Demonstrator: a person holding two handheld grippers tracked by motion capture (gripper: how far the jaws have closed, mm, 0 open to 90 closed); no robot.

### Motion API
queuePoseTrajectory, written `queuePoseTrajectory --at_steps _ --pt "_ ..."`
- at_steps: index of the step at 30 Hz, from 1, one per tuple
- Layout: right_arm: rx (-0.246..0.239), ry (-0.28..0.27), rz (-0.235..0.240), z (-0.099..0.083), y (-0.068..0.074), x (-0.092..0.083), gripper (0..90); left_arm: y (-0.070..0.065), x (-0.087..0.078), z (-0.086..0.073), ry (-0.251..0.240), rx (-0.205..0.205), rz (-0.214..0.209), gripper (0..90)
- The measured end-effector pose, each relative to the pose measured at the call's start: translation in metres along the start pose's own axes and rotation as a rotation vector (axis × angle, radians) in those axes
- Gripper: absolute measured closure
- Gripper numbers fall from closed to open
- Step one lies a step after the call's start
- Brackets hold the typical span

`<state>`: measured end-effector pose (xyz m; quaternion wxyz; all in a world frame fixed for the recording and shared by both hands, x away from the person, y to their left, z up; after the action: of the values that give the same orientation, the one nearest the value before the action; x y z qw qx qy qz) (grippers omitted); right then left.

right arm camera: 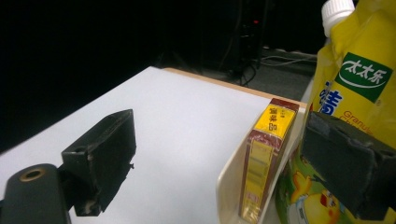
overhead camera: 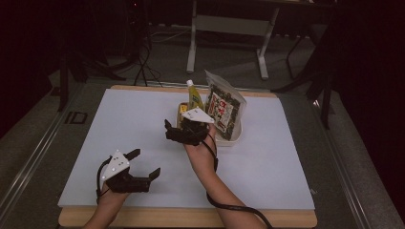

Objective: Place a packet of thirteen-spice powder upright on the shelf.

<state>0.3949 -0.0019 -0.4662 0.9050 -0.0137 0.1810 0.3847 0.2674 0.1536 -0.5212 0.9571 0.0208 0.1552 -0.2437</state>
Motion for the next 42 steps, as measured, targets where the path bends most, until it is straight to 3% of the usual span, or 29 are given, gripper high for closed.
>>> queuePoseTrajectory --at_steps 6,9,14,17,28,42 --pt "-0.02 0.035 0.094 -0.005 -0.002 -0.019 10.4 -0.002 0.0 0.0 -0.004 -0.011 -0.017 2.2" --pt "-0.022 0.043 0.117 -0.011 -0.006 -0.027 13.1 -0.002 0.0 0.0 -0.004 -0.009 -0.023 2.2" --pt "-0.065 0.064 0.109 -0.02 -0.013 -0.044 13.3 -0.003 0.001 -0.002 0.0 -0.012 -0.032 2.2" --pt "-0.047 0.065 0.123 -0.025 -0.016 -0.053 13.4 -0.004 0.001 -0.002 0.0 -0.013 -0.035 2.2" --pt "-0.06 0.087 0.184 -0.048 -0.02 -0.093 13.4 -0.006 0.0 -0.002 0.003 -0.008 -0.047 2.2" --pt "-0.081 0.11 0.176 -0.071 -0.036 -0.135 13.4 -0.007 -0.001 -0.001 -0.002 -0.012 -0.054 2.2"
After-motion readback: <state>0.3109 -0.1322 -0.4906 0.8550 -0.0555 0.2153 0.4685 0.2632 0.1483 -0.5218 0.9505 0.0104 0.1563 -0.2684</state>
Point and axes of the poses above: each handheld gripper's, and its own axes: x roughly forward along the jaws, z roughly out of its top, y roughly to its left, the point moved 5 cm from there along x, roughly forward along the jaws, and after that the axes turned 11 degrees about z, right-handed, at the moved point
